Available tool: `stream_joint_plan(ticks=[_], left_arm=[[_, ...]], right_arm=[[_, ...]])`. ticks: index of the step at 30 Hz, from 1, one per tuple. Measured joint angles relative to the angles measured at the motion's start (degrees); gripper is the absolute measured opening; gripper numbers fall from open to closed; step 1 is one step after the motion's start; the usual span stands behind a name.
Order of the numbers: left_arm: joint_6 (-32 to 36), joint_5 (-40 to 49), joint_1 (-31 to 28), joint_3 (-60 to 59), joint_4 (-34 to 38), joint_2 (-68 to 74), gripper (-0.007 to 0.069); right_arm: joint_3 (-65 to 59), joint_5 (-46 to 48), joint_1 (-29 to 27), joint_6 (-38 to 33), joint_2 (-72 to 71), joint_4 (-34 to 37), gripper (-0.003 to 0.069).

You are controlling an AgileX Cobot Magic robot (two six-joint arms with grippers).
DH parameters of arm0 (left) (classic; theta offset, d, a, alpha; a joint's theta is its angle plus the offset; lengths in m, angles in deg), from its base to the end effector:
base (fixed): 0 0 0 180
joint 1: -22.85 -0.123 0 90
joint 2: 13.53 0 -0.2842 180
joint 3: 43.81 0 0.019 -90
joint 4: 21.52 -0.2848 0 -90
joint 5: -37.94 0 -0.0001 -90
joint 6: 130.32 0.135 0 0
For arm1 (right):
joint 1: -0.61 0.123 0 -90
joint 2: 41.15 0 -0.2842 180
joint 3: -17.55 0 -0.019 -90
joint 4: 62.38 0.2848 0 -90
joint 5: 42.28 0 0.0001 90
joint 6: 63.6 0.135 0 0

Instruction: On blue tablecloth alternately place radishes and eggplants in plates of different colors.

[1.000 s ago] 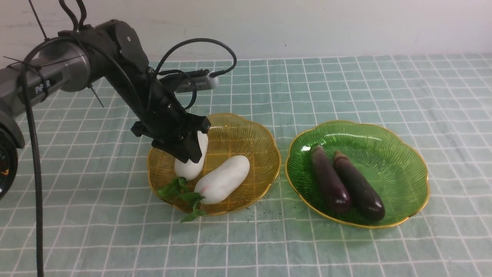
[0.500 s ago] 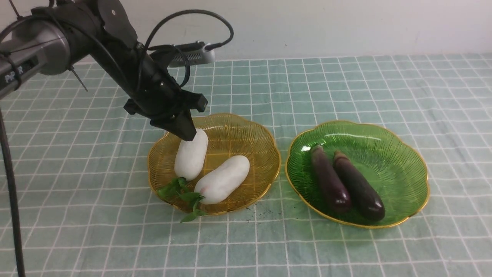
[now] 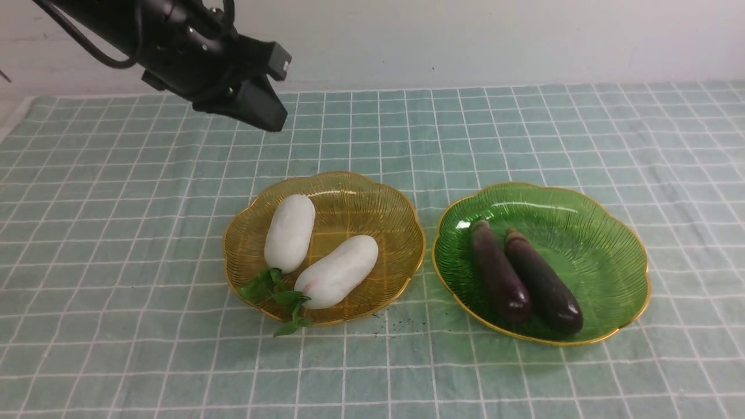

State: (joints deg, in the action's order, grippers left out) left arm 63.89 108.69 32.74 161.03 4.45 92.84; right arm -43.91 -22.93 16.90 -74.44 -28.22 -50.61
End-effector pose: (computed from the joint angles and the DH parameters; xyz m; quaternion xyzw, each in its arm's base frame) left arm 0.4040 -0.1271 0.3496 0.1769 0.9296 -0.2147 0.2417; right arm 0.1190 0.0443 0.2735 -0.1242 0.7168 0.1232 0.6750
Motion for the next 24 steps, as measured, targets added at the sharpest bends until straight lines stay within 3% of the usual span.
stream_joint_plan(ticks=[5, 11, 24], left_arm=[[0.00, 0.38, 0.00, 0.05, 0.34, -2.92, -0.0008], [0.00, 0.85, 0.00, 0.05, 0.48, -3.07, -0.0008], [0.00, 0.91, 0.00, 0.05, 0.94, -3.07, -0.0008]], right_arm=[[-5.29, -0.92, -0.56, 0.00, -3.33, -0.23, 0.0022], [-15.63, -0.15, -5.62, 0.00, -5.60, -4.92, 0.0022], [-17.18, 1.58, -8.71, 0.00, -5.60, -7.29, 0.0022]])
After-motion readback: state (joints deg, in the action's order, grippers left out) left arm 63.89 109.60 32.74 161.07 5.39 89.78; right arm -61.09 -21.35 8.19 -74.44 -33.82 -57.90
